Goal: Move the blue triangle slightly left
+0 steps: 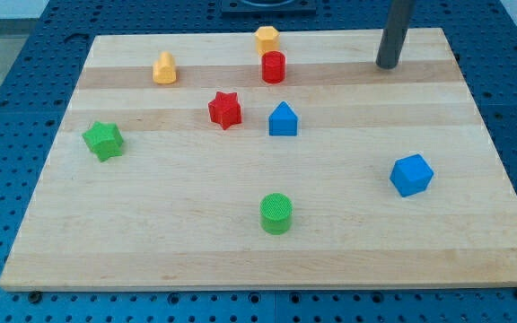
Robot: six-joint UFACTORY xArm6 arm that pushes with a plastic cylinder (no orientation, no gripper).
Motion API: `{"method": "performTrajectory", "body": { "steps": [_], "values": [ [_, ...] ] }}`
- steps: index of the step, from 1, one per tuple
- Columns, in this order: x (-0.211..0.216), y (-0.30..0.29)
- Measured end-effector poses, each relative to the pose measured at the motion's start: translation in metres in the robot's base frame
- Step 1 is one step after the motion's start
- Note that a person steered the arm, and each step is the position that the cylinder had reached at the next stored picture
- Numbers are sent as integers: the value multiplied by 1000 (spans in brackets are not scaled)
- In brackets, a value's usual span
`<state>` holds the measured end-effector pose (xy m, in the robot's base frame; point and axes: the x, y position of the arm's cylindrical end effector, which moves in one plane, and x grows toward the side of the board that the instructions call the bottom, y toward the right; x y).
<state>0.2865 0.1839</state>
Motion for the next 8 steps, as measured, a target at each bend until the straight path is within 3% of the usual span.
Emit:
{"method": "performTrajectory", "body": {
  "steps": [1, 3, 6, 8],
  "values": [
    [38, -2],
    [88, -78],
    [114, -153],
    [119, -159]
  ]
}}
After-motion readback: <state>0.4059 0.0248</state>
